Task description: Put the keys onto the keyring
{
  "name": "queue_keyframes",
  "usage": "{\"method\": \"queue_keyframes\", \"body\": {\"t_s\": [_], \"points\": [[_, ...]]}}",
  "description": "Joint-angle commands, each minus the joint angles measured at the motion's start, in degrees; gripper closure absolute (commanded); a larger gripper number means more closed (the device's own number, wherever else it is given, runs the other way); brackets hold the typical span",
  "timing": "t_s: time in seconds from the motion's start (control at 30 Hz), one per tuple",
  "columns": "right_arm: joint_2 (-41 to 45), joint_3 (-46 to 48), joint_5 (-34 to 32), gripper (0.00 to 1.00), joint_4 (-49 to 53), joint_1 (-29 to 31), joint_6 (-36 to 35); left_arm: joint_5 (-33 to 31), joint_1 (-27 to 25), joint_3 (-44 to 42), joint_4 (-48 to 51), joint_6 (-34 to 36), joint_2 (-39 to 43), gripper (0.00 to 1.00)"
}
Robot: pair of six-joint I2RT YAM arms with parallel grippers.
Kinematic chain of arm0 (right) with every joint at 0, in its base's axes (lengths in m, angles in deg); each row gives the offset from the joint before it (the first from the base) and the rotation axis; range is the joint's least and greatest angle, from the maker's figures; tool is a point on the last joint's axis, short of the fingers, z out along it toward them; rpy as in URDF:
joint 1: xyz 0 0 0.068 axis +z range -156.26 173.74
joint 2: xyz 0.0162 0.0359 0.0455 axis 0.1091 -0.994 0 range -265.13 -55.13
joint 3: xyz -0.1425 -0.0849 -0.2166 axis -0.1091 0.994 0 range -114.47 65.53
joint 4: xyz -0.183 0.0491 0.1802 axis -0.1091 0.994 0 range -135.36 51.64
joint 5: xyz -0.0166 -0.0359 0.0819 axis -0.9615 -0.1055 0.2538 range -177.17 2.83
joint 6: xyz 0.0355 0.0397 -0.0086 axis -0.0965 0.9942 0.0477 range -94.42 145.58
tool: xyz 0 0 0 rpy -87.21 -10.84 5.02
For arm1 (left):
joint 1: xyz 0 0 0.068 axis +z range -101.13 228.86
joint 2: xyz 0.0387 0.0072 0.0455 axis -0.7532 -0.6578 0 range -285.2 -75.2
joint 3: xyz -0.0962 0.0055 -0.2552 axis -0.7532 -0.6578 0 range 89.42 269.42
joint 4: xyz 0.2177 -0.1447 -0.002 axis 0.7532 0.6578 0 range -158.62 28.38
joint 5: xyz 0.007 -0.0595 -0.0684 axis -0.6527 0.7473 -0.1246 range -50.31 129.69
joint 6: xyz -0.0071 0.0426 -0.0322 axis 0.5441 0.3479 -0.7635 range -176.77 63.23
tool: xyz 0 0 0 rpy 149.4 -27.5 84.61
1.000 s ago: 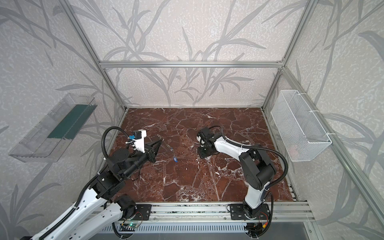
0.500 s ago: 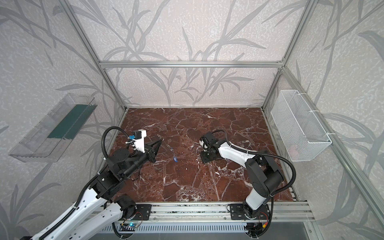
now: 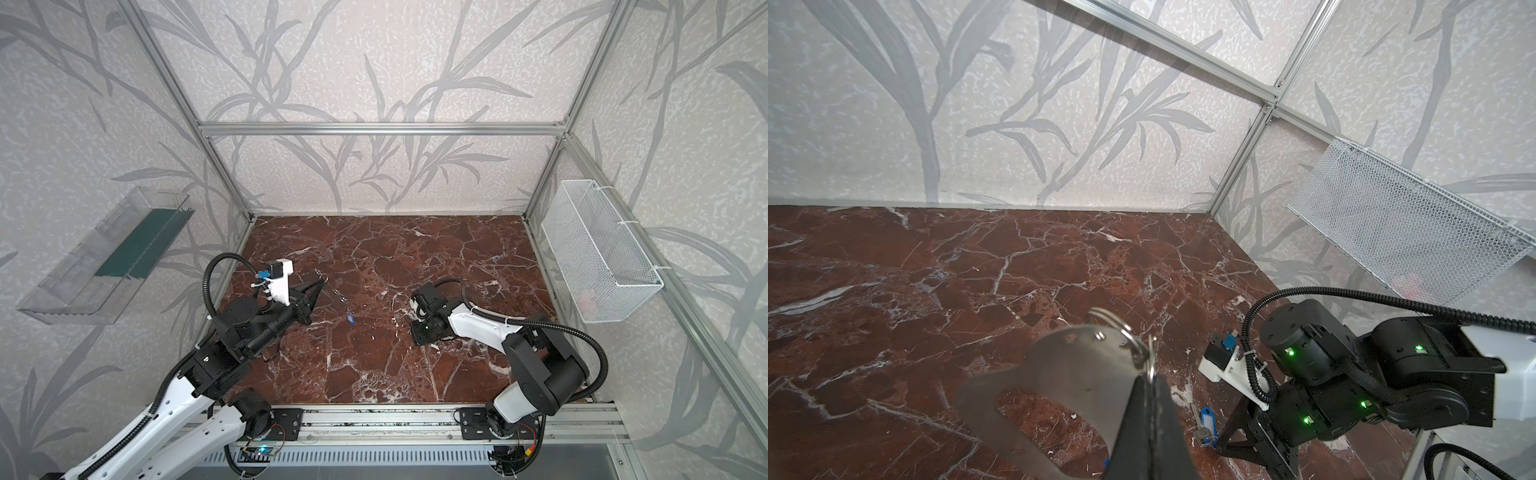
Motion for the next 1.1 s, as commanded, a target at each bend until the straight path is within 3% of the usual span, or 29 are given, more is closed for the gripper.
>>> {"method": "queue_keyframes", "body": {"t_s": [0.0, 0.2, 0.33, 0.57, 0.77, 1.07], "points": [[0.49, -0.12, 0.99, 1.0, 1.8, 0.26, 0.79, 0.21, 0.06, -0.15, -2.08, -0.15, 0.42, 1.0], [-2.25, -4.1, 0.05, 0.99, 8.22, 0.31, -0.36, 0.32, 0.01, -0.14, -2.1, -0.09, 0.51, 1.0], [0.46, -4.04, -0.05, 0.78, 8.12, 0.3, -0.55, 0.2, 0.0, -0.3, -2.05, -0.13, 0.64, 1.0], [8.07, -2.32, -1.3, 0.71, 5.94, 0.17, 0.74, 0.23, 0.04, -0.24, -2.21, -0.23, 0.51, 1.0], [14.68, 7.12, -2.67, 0.67, -6.59, 0.33, 4.84, 0.19, 0.03, -0.32, -2.26, -0.24, 0.49, 1.0], [21.4, 23.09, -4.26, 0.75, -29.29, 2.33, 5.35, 0.32, 0.0, -0.32, -2.23, -0.24, 0.02, 1.0]]}}
